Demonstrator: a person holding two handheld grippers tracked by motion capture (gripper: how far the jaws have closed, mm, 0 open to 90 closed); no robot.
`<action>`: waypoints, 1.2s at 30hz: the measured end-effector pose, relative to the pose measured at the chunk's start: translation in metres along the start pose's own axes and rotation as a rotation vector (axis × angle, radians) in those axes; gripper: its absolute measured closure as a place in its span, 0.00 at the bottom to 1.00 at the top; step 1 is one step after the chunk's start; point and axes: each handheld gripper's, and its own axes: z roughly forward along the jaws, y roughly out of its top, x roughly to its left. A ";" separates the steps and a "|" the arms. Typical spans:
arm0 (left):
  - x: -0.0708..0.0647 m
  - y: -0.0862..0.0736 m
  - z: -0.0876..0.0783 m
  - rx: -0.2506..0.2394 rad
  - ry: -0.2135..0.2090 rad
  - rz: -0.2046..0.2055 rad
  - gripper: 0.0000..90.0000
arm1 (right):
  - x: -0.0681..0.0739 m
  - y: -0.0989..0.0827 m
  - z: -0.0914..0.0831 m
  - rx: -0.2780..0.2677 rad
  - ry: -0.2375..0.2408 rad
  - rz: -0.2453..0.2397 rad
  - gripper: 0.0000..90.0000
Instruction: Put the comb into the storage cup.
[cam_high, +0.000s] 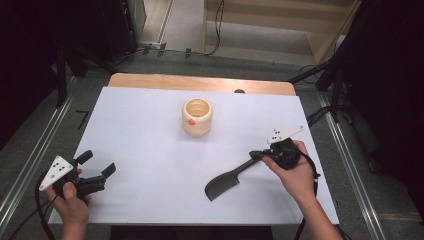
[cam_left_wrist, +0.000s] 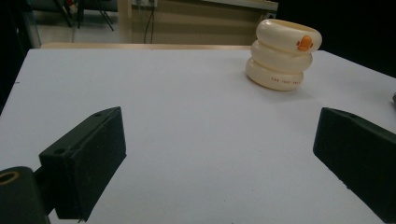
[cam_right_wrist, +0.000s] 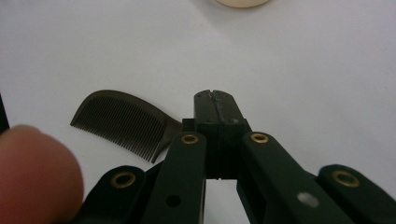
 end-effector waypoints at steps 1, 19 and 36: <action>0.000 0.000 0.000 0.000 0.000 0.000 0.02 | 0.000 0.000 0.000 0.000 0.000 0.000 0.98; 0.000 0.000 0.001 0.004 0.001 -0.002 0.03 | -0.032 0.023 0.039 0.265 -0.065 -0.030 0.98; 0.000 0.000 0.001 0.005 0.000 0.000 0.03 | -0.040 0.020 0.067 0.410 -0.083 -0.068 0.98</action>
